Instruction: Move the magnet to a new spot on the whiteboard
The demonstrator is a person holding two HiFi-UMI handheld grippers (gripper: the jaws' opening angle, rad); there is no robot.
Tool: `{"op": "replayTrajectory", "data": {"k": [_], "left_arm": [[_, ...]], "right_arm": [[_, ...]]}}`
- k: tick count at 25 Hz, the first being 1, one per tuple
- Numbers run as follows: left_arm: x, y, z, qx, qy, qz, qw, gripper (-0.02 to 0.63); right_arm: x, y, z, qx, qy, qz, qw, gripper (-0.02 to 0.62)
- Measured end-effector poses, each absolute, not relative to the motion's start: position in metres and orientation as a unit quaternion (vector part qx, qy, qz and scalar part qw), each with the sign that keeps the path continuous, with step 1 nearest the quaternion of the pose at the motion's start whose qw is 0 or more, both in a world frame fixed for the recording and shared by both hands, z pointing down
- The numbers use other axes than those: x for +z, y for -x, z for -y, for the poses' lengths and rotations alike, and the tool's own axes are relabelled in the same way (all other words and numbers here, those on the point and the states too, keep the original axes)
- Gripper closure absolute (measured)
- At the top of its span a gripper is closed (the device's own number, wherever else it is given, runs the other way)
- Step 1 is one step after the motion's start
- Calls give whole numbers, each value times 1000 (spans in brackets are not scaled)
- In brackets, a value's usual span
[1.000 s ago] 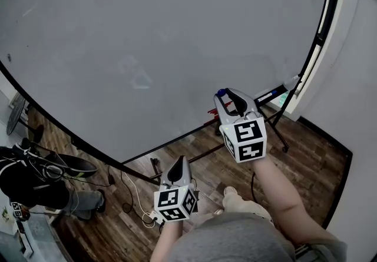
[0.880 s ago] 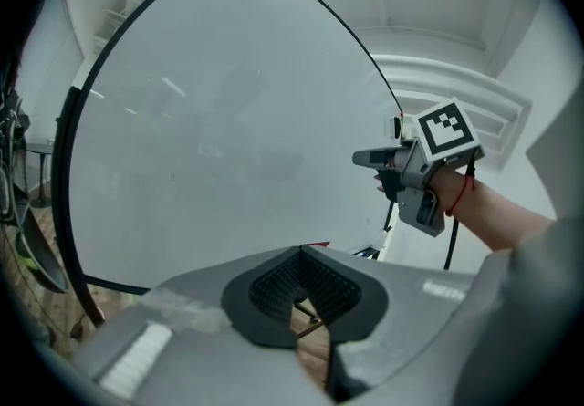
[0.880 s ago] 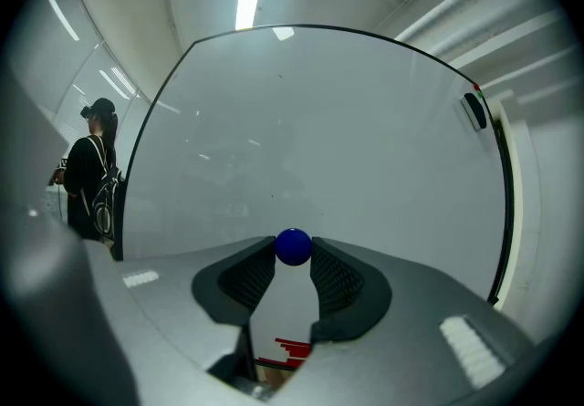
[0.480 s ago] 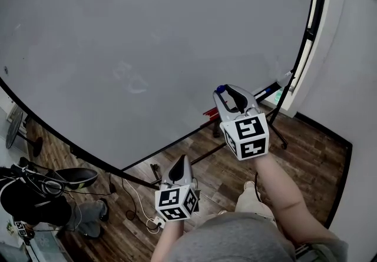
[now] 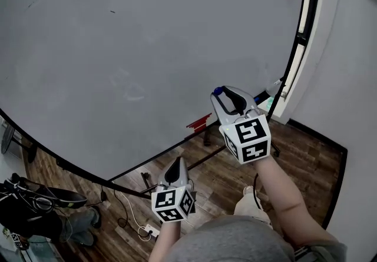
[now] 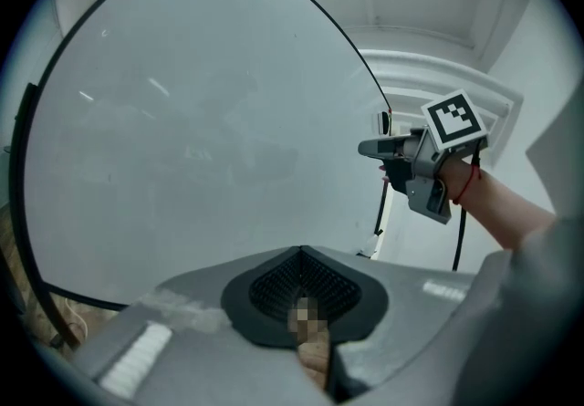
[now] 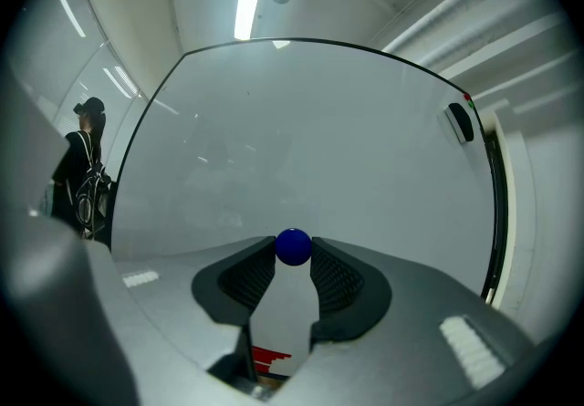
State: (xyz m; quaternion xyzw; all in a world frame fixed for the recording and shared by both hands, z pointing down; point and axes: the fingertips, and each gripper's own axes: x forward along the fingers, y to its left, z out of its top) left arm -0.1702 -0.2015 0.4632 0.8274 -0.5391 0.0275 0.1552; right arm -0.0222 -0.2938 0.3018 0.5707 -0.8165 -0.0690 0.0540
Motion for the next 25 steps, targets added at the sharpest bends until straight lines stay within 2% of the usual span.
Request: {"op": "replayTrajectory", "data": {"k": [25], "left_arm": [[455,-16,310,15,-799,581,156,601]], "right_arm": [[268,-161,417,-104,-535,837,55,471]]}}
